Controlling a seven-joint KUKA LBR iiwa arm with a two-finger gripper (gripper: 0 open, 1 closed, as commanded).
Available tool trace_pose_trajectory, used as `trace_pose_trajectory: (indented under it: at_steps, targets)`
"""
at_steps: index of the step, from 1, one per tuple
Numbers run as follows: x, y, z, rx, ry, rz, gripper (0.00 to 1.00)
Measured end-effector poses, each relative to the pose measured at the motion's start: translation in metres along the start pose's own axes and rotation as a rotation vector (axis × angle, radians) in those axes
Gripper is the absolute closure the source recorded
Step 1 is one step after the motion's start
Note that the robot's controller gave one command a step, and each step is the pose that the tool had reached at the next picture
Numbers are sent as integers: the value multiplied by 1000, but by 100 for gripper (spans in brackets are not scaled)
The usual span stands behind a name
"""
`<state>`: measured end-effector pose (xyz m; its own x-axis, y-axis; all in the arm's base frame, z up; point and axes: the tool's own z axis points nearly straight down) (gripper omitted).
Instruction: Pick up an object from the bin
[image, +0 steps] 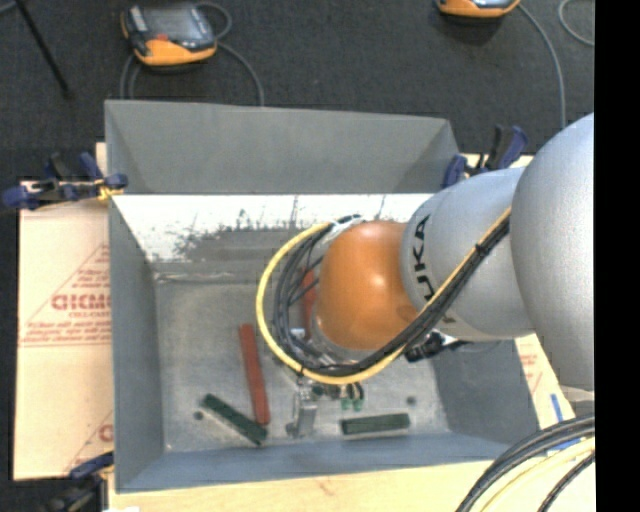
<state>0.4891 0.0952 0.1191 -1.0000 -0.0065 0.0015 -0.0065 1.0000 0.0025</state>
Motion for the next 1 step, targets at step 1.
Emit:
trace_pose_trajectory:
  at_steps: [1]
  targets:
    - [-3,-54,-18,2,-4,2,0]
